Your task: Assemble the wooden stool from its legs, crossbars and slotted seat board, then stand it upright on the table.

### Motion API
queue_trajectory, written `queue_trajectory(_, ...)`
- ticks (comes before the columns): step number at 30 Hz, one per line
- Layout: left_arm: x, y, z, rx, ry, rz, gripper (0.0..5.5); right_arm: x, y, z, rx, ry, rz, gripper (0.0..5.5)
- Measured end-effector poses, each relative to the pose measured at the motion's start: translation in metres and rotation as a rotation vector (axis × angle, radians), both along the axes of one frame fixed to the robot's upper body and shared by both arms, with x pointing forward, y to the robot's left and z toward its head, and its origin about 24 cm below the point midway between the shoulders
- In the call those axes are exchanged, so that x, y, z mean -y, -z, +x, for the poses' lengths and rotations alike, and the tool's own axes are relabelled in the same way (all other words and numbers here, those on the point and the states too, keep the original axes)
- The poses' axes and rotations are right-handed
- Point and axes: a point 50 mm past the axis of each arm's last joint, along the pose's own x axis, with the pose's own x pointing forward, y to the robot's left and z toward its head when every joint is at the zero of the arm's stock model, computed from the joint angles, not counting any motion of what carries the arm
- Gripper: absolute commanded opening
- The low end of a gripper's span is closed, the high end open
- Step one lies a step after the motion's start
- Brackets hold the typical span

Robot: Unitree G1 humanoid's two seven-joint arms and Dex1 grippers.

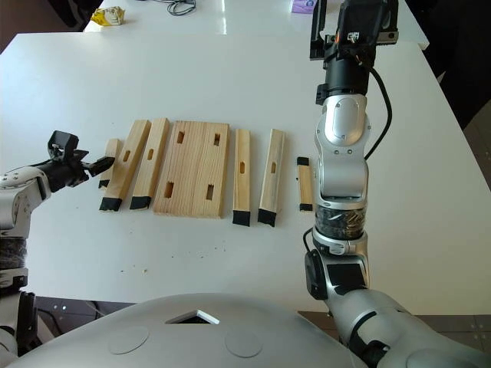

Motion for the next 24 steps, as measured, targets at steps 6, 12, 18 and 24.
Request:
queue_trajectory(6, 0.002, 0.0, -0.001, -0.021, 0.024, -0.007, 3.8, 0.005, 0.004, -0.004, -0.011, 0.035, 0.012, 3.96)
queue_trajectory(12, 0.002, 0.0, -0.002, -0.055, 0.043, 0.006, 3.8, 0.004, 0.005, -0.005, -0.013, 0.043, 0.023, 3.96)
queue_trajectory(18, 0.006, 0.001, -0.013, -0.112, 0.044, 0.016, 3.8, 0.004, 0.004, -0.008, -0.008, 0.049, 0.033, 3.96)
queue_trajectory(24, 0.012, -0.001, -0.018, -0.146, 0.058, 0.017, 3.8, 0.005, 0.009, -0.014, -0.017, 0.086, 0.045, 3.96)
